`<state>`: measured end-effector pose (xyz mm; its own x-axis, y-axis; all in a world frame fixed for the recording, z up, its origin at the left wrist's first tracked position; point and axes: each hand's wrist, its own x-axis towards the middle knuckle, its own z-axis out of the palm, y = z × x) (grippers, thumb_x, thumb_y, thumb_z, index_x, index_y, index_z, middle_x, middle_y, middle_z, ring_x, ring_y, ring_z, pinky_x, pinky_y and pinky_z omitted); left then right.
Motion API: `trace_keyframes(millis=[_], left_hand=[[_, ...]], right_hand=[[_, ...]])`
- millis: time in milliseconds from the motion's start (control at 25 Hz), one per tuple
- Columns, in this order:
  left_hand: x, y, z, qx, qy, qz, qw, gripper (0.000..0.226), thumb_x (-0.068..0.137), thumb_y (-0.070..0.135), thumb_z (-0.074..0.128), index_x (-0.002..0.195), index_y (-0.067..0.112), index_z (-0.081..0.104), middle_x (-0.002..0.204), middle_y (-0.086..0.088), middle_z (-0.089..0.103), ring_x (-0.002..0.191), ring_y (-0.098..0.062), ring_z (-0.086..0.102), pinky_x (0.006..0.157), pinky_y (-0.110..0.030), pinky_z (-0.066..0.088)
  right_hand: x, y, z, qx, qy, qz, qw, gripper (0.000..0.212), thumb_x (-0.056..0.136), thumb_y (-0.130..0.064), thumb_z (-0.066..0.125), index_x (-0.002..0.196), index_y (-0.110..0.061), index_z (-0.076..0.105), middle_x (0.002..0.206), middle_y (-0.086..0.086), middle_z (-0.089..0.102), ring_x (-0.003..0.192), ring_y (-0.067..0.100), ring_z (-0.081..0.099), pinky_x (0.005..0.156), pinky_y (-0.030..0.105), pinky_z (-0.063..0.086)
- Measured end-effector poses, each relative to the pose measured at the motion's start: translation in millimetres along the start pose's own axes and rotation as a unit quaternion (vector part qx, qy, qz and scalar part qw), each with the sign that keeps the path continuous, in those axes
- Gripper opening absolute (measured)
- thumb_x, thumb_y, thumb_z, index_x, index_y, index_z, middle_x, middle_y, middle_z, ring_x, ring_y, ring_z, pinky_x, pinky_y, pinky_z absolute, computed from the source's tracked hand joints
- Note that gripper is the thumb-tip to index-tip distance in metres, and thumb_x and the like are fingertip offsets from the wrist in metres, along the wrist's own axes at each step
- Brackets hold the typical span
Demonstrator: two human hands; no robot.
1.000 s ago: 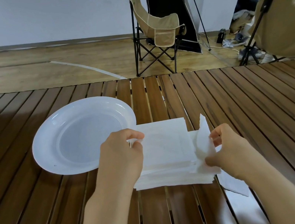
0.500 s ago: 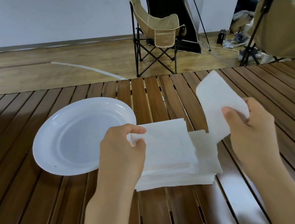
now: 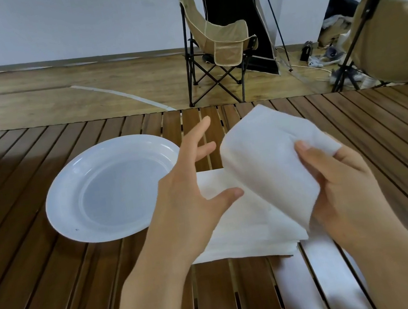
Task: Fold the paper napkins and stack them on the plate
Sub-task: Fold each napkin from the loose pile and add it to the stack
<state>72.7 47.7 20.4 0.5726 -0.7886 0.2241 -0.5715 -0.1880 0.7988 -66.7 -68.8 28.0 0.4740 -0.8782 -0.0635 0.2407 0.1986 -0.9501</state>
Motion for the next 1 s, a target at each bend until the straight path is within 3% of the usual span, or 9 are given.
trace_keyframes(millis=[80,200,320,440,560,680,840,1000], left_hand=[[0,1,1,-0.029,-0.014,0.006,0.999,0.096,0.073,0.036,0.078,0.136,0.064,0.011,0.118,0.04,0.051,0.111,0.021,0.038,0.094,-0.011,0.023],[0,1,2,-0.088,-0.039,0.007,0.995,0.084,0.076,0.035,0.076,0.135,0.061,0.022,0.105,0.026,0.066,0.105,0.013,0.055,0.088,-0.01,0.037],[1,1,1,-0.097,-0.025,0.026,0.995,0.051,0.083,0.03,0.07,0.125,0.048,0.048,0.099,0.021,0.069,0.096,0.001,0.063,0.085,-0.019,0.05],[3,-1,1,-0.082,0.025,0.026,0.996,0.024,0.086,0.03,0.066,0.107,0.041,0.064,0.093,0.024,0.066,0.09,0.001,0.063,0.076,-0.014,0.048],[4,-3,0,-0.081,0.073,0.003,0.994,0.017,0.086,0.031,0.066,0.101,0.04,0.067,0.095,0.025,0.067,0.09,0.0,0.064,0.073,-0.013,0.047],[4,-6,-1,-0.075,0.107,-0.016,0.991,0.018,0.084,0.035,0.068,0.101,0.04,0.067,0.098,0.026,0.065,0.092,-0.001,0.064,0.073,-0.012,0.046],[4,-5,-1,-0.082,0.116,-0.022,0.99,0.021,0.082,0.035,0.07,0.102,0.039,0.067,0.097,0.025,0.066,0.092,-0.001,0.064,0.074,-0.015,0.051],[4,-7,-1,-0.08,0.122,-0.029,0.989,0.024,0.079,0.035,0.072,0.102,0.037,0.068,0.093,0.021,0.069,0.084,0.001,0.065,0.07,-0.011,0.052]], right_hand=[[-2,-2,-1,0.0,-0.006,0.023,1.0,0.014,0.091,-0.016,0.057,0.087,-0.021,0.069,0.079,-0.004,0.074,0.069,0.01,0.071,0.053,0.027,0.056],[-3,-3,-4,0.008,-0.027,0.048,0.998,0.011,0.091,-0.021,0.057,0.094,-0.018,0.067,0.081,0.0,0.073,0.069,0.014,0.07,0.051,0.026,0.055],[1,0,-6,-0.005,-0.032,0.073,0.997,0.024,0.09,-0.036,0.054,0.095,-0.019,0.071,0.092,0.004,0.074,0.081,0.019,0.072,0.067,0.036,0.058],[5,2,-7,0.026,-0.107,0.108,0.988,0.052,0.086,-0.052,0.047,0.113,-0.011,0.066,0.11,0.012,0.072,0.101,0.027,0.069,0.086,0.046,0.055],[7,4,-7,0.0,-0.145,0.071,0.987,0.042,0.081,-0.03,0.058,0.116,-0.007,0.063,0.11,0.012,0.071,0.102,0.027,0.067,0.09,0.045,0.055],[11,9,-6,-0.036,-0.128,0.032,0.991,0.041,0.066,-0.007,0.068,0.107,-0.005,0.066,0.095,0.01,0.073,0.094,0.026,0.07,0.083,0.04,0.057],[12,14,-7,-0.135,-0.077,-0.014,0.988,0.027,0.068,-0.011,0.074,0.095,-0.01,0.073,0.091,0.01,0.074,0.091,0.028,0.071,0.083,0.043,0.055],[12,15,-11,-0.187,0.0,-0.076,0.979,0.005,0.077,-0.014,0.074,0.08,-0.018,0.075,0.082,0.003,0.073,0.076,0.017,0.066,0.078,0.037,0.055]])
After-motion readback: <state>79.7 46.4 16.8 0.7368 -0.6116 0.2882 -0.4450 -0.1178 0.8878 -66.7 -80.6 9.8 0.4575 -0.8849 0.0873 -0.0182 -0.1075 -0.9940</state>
